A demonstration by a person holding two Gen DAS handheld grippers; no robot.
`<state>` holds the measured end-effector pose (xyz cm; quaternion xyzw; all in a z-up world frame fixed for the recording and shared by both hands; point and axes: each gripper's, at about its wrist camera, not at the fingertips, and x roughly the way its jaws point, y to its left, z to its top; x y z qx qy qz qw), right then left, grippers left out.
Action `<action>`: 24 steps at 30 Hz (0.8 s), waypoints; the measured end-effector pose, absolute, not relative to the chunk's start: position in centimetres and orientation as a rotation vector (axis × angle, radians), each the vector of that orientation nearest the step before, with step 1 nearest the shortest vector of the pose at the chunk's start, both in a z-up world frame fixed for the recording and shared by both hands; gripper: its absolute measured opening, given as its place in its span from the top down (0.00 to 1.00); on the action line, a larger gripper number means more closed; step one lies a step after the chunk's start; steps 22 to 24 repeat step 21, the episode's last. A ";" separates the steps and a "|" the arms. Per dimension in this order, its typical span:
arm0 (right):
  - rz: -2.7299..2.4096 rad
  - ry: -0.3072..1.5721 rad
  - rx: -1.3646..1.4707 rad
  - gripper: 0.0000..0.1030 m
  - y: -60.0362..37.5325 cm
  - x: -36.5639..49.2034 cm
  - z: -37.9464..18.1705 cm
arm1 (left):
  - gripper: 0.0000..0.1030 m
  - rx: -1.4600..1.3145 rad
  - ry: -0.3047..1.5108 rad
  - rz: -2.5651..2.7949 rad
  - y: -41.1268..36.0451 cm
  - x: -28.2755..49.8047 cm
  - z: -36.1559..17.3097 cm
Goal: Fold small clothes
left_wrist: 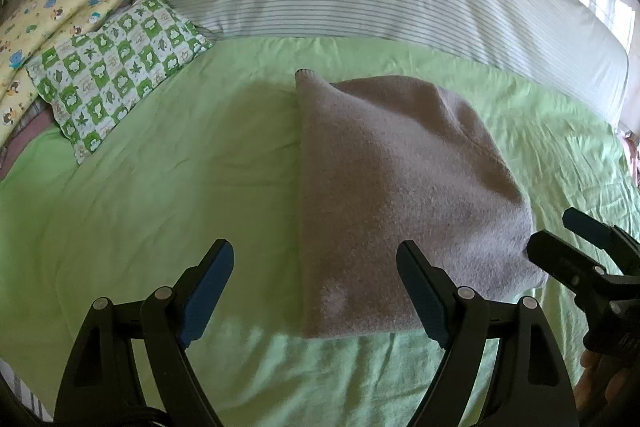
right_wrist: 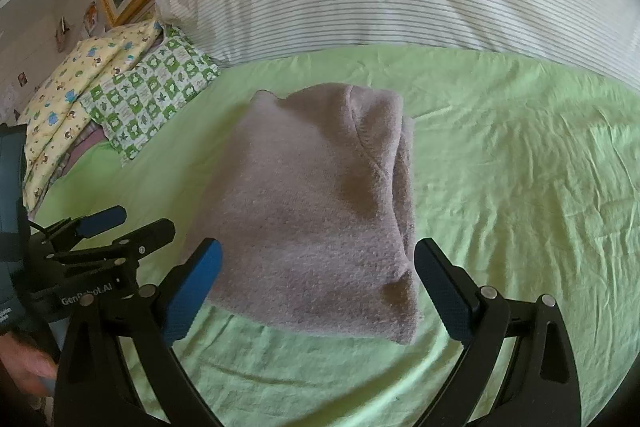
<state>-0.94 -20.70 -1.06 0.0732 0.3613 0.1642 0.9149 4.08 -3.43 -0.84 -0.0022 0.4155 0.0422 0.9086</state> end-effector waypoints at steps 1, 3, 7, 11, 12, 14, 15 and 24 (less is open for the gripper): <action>0.337 0.742 0.153 0.06 -20.7 -0.9 -1.0 | 0.18 -0.003 0.857 0.088 -3.4 4.1 -0.9; 0.335 0.741 0.158 0.06 -20.7 -0.9 -1.0 | 0.18 -0.003 0.858 0.087 -3.4 4.1 -0.9; 0.337 0.742 0.158 0.06 -20.6 -1.0 -1.0 | 0.18 -0.005 0.859 0.087 -3.4 4.1 -0.9; 0.337 0.741 0.159 0.06 -20.4 -1.3 -1.0 | 0.18 -0.004 0.860 0.086 -3.3 4.1 -0.9; 0.335 0.741 0.159 0.06 -20.4 -1.3 -1.0 | 0.18 -0.004 0.859 0.085 -3.3 4.1 -0.9; 0.336 0.742 0.158 0.06 -20.5 -1.2 -1.0 | 0.18 -0.003 0.859 0.089 -3.4 4.1 -0.9; 0.338 0.743 0.161 0.06 -20.4 -1.3 -1.0 | 0.19 -0.005 0.859 0.088 -3.4 4.1 -0.9; 0.336 0.742 0.159 0.06 -20.4 -1.2 -1.0 | 0.18 -0.003 0.864 0.092 -3.5 4.0 -1.0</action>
